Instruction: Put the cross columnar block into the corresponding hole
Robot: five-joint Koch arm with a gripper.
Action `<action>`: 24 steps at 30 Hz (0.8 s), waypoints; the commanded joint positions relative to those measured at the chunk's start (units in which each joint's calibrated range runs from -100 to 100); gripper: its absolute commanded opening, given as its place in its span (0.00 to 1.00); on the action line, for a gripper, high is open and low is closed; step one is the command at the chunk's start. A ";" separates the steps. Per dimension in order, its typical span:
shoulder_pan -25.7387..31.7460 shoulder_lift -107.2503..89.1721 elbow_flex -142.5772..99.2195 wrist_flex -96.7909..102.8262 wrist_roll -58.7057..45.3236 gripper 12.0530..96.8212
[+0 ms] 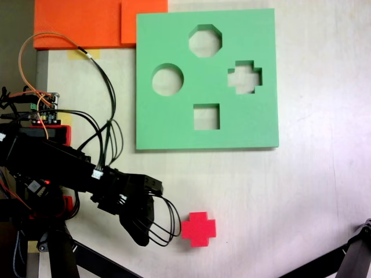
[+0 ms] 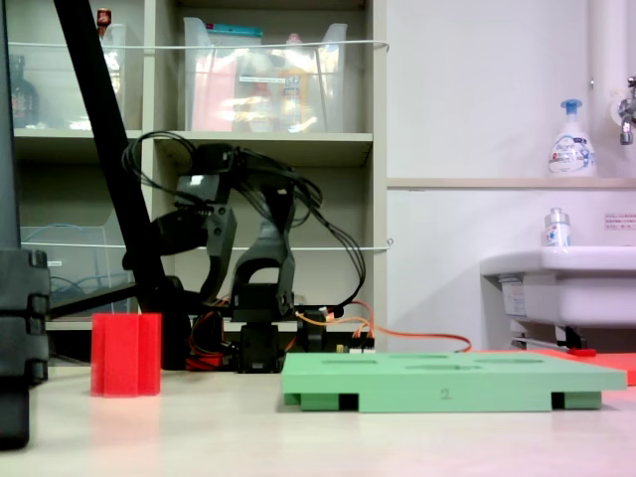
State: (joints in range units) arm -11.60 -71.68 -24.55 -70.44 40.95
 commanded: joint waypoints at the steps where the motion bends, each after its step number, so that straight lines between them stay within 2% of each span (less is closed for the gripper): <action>1: -0.24 3.25 4.81 5.20 -1.27 0.73; 10: -0.20 19.31 12.18 8.86 -4.54 0.69; 24: 1.71 31.32 17.37 12.71 -5.62 0.70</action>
State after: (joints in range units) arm -10.13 -40.36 -11.81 -60.94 35.78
